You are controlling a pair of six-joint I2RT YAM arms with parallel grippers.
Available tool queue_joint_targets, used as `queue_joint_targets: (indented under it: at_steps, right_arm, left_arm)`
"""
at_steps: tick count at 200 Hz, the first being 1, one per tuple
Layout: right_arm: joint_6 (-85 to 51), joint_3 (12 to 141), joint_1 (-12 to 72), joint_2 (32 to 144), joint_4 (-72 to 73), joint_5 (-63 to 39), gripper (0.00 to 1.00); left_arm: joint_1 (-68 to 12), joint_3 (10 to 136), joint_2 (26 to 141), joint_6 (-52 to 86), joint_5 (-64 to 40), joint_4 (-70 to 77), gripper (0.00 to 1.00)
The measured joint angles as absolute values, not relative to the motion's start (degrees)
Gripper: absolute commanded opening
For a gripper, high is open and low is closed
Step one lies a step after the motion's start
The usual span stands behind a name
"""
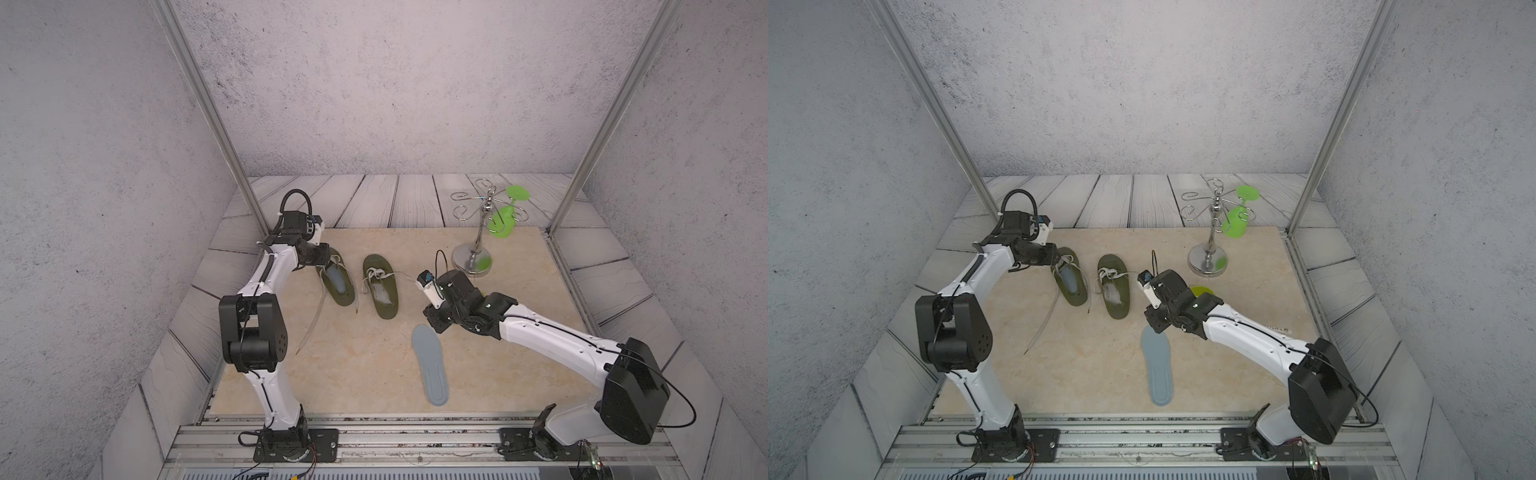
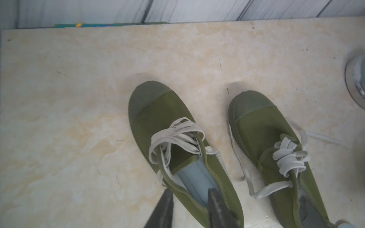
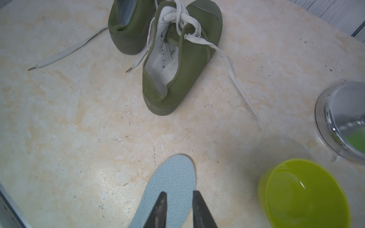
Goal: Insert the insole into the shoe
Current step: Adjust the shoe at the center of the board.
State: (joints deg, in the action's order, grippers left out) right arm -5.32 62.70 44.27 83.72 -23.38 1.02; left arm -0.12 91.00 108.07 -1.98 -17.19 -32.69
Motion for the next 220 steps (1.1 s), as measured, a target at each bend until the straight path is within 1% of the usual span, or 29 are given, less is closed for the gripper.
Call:
queue_joint_targets:
  at_steps: [22, 72, 108, 154, 220]
  right_arm:
    - [-5.3, 63.1, 43.8, 84.2, -23.4, 1.0, 0.26]
    - [-5.3, 63.1, 43.2, 84.3, -23.2, 0.6, 0.26]
    - [-5.3, 63.1, 42.9, 84.3, -23.1, 0.5, 0.26]
    - [-5.3, 62.8, 42.4, 84.3, -22.9, 0.5, 0.26]
    - [-5.3, 62.2, 42.0, 84.3, -22.9, 0.1, 0.26]
  left_arm:
    - [-0.1, 90.6, 108.9, -0.7, -18.3, -32.8, 0.16]
    - [-0.1, 90.6, 110.1, 0.0, -18.7, -32.3, 0.04]
    - [-0.1, 91.8, 113.4, 0.5, -18.2, -32.2, 0.03]
    - [-0.4, 97.9, 118.5, 0.4, -17.8, -32.4, 0.02]
    - [-2.7, 100.5, 120.0, -0.6, -15.6, -34.0, 0.02]
